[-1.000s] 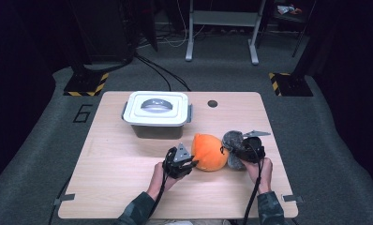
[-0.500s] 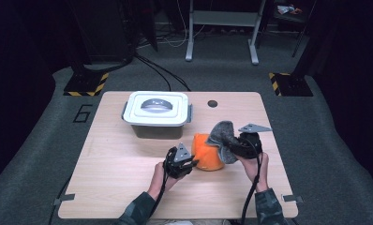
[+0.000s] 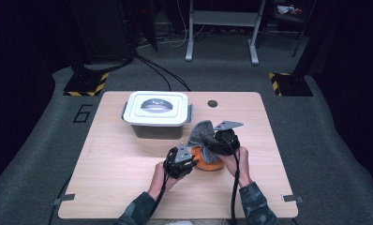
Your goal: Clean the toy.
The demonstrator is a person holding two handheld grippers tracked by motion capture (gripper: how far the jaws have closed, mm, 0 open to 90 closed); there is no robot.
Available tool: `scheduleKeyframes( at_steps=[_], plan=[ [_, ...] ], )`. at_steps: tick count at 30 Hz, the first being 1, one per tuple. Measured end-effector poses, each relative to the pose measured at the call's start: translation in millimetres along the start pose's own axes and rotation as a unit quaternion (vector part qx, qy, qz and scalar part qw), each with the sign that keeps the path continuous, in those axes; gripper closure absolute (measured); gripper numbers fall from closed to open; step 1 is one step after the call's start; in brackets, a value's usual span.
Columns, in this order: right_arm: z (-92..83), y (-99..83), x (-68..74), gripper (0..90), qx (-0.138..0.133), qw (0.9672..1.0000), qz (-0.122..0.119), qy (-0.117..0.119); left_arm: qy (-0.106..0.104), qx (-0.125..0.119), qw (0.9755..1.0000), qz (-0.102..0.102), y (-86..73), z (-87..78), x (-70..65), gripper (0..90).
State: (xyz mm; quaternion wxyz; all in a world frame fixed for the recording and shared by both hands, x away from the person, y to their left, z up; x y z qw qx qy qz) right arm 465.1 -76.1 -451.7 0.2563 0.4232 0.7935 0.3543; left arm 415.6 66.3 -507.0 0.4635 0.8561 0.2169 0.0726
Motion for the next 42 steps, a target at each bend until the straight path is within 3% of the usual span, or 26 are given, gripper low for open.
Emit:
scheduleKeyframes(
  at_steps=[7,19,27,32,42],
  plan=[
    [-3.2,-3.3,-5.5,66.1,0.004,0.9999,-0.006,-0.015,-0.002,-0.001,1.0000,-0.001,0.0,0.2,-0.6,77.5],
    [-11.3,-23.4,-33.2,65.8,0.013,0.9986,0.033,-0.039,-0.003,0.000,1.0000,-0.006,-1.0,0.6,-0.1,77.6],
    [-13.8,-44.7,-53.7,65.8,0.027,0.9956,0.063,-0.063,-0.005,0.001,0.9999,-0.010,-2.6,0.1,1.2,77.6],
    [-13.1,-60.2,-62.9,65.8,0.040,0.9940,0.077,-0.067,-0.003,0.002,0.9999,-0.010,-2.6,0.3,1.6,77.6],
    [-1.3,-87.2,-71.0,65.9,0.073,0.9895,0.100,-0.076,-0.002,0.000,0.9999,-0.012,-2.9,0.5,3.5,77.6]
  ],
)
Point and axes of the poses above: each handheld gripper's, and its own axes: z roughly forward along the jaws, y roughly out of its top, x roughly to its left, the point moved 5 cm from there along z, roughly forward along the jaws, and after that the axes turned 12 degrees about -y, right-handed, at the moved point
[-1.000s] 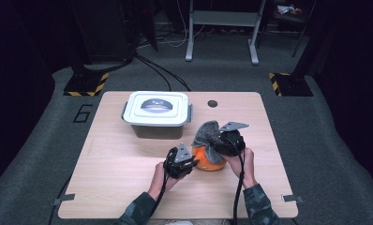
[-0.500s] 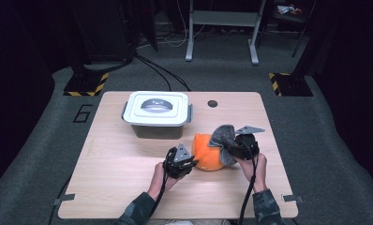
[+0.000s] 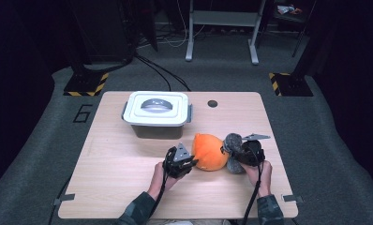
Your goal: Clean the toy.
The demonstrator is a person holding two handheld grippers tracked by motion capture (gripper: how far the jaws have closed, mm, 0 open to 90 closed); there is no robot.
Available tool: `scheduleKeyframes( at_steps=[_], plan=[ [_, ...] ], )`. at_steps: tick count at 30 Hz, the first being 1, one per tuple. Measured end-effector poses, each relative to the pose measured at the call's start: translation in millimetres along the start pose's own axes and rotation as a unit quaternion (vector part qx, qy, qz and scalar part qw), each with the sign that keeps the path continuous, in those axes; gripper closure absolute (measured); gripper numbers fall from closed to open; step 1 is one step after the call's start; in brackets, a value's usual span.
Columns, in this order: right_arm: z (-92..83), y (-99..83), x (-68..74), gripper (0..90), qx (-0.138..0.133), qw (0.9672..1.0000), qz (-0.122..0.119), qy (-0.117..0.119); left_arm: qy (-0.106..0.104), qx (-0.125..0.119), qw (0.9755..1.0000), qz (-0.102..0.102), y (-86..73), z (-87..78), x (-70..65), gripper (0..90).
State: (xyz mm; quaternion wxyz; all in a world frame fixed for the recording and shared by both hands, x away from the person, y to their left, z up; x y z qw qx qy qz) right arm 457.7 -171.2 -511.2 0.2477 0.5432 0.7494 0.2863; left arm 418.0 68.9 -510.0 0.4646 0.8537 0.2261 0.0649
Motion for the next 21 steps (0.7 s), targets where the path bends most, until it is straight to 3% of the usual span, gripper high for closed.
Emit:
scheduleKeyframes(
  at_steps=[1,2,4,7,10,15,18,21],
  plan=[
    [1.6,-1.9,-1.5,65.9,0.003,0.9999,-0.011,-0.004,-0.001,0.000,1.0000,-0.001,-0.1,-0.2,0.2,77.6],
    [2.2,-2.9,-0.2,65.9,0.009,0.9999,0.000,-0.005,0.000,0.001,1.0000,-0.002,-0.1,-0.3,0.4,77.6],
    [2.5,-3.9,-2.1,66.1,0.015,0.9998,-0.003,-0.009,0.000,-0.003,1.0000,-0.005,-0.2,0.2,0.7,77.6],
    [-4.6,-0.6,-5.7,66.5,0.003,0.9998,-0.001,-0.019,0.000,-0.003,1.0000,-0.006,-0.4,-0.2,1.7,77.5],
    [-21.8,8.3,-5.5,66.6,-0.028,0.9993,0.001,-0.026,0.001,-0.006,0.9999,-0.010,-0.8,-0.1,2.6,77.4],
    [-46.8,26.3,15.5,66.7,-0.073,0.9971,-0.021,-0.003,0.002,-0.006,0.9999,-0.011,-0.7,0.1,3.7,77.1],
    [-43.7,31.8,30.8,66.7,-0.064,0.9967,-0.049,0.008,0.004,-0.009,0.9999,-0.009,-0.3,0.1,4.4,76.1],
    [-31.0,33.0,37.6,66.9,-0.044,0.9969,-0.065,0.005,0.005,-0.008,0.9999,-0.007,-0.3,-0.3,4.7,71.3]
  ],
)
Point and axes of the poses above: each handheld gripper's, and its own axes: z roughly forward along the jaws, y roughly out of its top, x roughly to its left, the point moved 5 cm from there along z, roughly forward along the jaws, and after that the axes turned 12 degrees about -y, right-handed, at the moved point
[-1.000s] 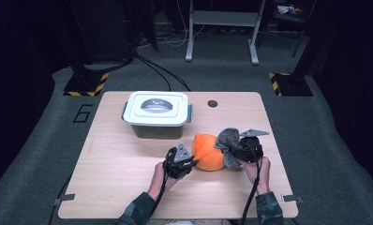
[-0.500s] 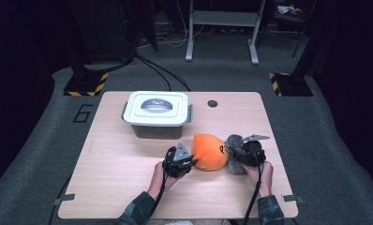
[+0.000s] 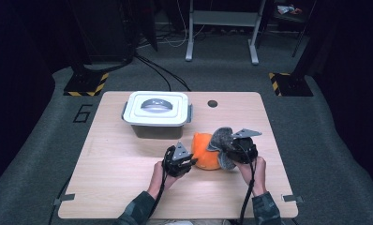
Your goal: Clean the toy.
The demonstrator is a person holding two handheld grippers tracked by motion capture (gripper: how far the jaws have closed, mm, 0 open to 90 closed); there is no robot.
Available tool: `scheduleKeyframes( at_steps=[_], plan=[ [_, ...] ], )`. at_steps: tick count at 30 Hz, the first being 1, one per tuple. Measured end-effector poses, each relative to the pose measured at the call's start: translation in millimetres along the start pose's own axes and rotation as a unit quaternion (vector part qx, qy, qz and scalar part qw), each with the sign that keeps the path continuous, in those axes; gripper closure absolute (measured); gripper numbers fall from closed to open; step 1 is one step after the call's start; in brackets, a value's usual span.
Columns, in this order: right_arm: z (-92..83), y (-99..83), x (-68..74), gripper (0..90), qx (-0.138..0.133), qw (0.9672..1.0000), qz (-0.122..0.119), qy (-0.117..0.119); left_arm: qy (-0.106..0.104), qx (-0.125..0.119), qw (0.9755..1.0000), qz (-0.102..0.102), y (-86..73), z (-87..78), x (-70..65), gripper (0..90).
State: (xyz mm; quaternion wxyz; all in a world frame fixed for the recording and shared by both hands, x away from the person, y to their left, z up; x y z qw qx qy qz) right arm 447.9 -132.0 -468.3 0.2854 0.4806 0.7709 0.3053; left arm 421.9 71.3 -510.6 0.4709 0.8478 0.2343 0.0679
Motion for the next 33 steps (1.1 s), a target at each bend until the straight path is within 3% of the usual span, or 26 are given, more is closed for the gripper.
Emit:
scheduleKeyframes(
  at_steps=[3,7,9,13,17,22,28,33],
  plan=[
    [5.3,1.1,-1.3,67.0,0.001,1.0000,0.008,0.003,0.011,0.013,0.9998,0.013,-0.2,1.3,0.3,56.0],
    [7.8,2.5,-3.6,66.9,0.008,0.9999,0.008,0.003,0.047,0.028,0.9972,0.051,1.1,7.2,-1.4,42.7],
    [8.9,2.6,-4.8,66.9,0.009,0.9999,0.012,0.007,0.050,0.027,0.9960,0.068,1.9,10.5,-3.2,45.1],
    [9.9,1.6,-7.3,66.9,0.009,0.9997,0.019,0.008,0.052,0.024,0.9946,0.087,3.3,15.2,-4.5,63.3],
    [5.3,0.5,-11.7,66.9,0.002,0.9997,0.024,0.004,0.036,0.008,0.9970,0.068,5.8,13.2,-2.9,75.1],
    [-9.5,6.8,-12.1,66.9,-0.018,0.9993,0.032,0.009,0.005,-0.015,0.9989,0.044,13.3,7.9,-5.5,77.9],
    [-27.7,23.8,6.1,66.9,-0.041,0.9985,0.014,0.033,-0.024,-0.024,0.9991,0.027,19.4,4.3,-12.2,77.8],
    [-20.0,31.1,29.4,66.8,-0.037,0.9978,-0.012,0.053,-0.027,-0.027,0.9991,0.016,20.0,4.6,-11.2,77.2]
  ],
)
Point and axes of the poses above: each handheld gripper's, and its own axes: z roughly forward along the jaws, y roughly out of its top, x roughly to its left, the point moved 5 cm from there along z, roughly forward along the jaws, and after that the axes turned 12 degrees about -y, right-handed, at the moved point
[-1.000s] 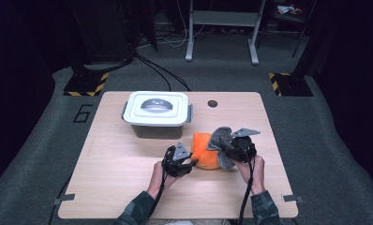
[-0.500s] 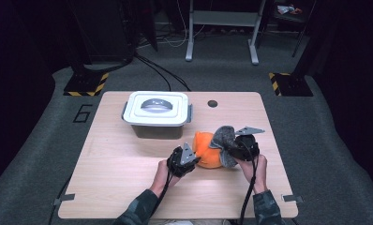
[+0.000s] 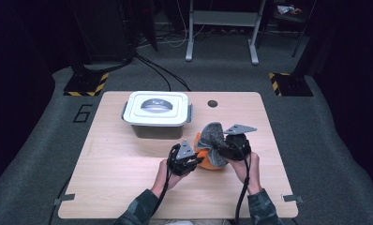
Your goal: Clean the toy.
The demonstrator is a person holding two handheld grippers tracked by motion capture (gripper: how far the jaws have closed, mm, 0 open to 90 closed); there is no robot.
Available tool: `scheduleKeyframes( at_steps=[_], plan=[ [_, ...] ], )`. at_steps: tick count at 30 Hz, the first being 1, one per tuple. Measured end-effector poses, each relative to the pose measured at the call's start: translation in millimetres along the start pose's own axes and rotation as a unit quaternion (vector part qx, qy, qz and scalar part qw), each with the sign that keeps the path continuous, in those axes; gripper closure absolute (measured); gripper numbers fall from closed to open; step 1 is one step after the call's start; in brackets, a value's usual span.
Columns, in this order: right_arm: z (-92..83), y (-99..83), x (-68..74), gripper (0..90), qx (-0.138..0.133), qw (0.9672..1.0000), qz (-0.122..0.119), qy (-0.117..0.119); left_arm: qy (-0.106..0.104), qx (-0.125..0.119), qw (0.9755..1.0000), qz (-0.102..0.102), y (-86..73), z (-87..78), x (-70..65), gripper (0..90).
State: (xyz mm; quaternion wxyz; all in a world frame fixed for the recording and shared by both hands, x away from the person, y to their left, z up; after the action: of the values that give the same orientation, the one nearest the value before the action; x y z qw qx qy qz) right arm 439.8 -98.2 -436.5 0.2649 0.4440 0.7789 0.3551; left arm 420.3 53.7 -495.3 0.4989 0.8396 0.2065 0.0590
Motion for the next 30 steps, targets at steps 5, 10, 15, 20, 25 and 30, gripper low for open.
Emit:
scheduleKeyframes(
  at_steps=[5,10,15,20,25,30],
  plan=[
    [18.9,-3.8,9.5,67.1,0.015,0.9996,-0.021,-0.011,0.007,-0.001,0.9999,-0.012,-2.5,0.2,4.9,76.1],
    [21.3,-5.4,8.8,67.3,0.017,0.9993,-0.026,-0.021,0.007,-0.001,0.9997,-0.025,-5.4,-1.1,7.8,76.1],
    [21.0,-9.3,0.3,67.3,0.018,0.9991,-0.017,-0.035,0.013,-0.001,0.9995,-0.029,-7.3,-1.3,10.1,76.0],
    [20.5,-17.5,-14.2,67.1,0.025,0.9986,-0.001,-0.046,0.012,0.000,0.9994,-0.031,-9.5,-1.7,11.7,76.0],
    [21.8,-26.9,-28.9,67.0,0.033,0.9979,0.019,-0.052,0.014,0.001,0.9993,-0.033,-10.1,-1.6,12.4,76.0],
    [25.1,-39.1,-44.1,66.9,0.045,0.9961,0.040,-0.064,0.011,0.006,0.9993,-0.036,-11.1,-1.8,13.9,75.9]
  ],
)
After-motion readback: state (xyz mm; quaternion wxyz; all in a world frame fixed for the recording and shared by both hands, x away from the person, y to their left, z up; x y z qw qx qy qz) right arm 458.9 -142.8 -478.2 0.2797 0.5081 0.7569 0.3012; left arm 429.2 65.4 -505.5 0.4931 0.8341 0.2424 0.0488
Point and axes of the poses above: each handheld gripper's, and its own axes: z roughly forward along the jaws, y roughly out of its top, x roughly to its left, the point moved 5 cm from there along z, roughly forward along the jaws, and after that the axes turned 12 degrees about -y, right-handed, at the moved point
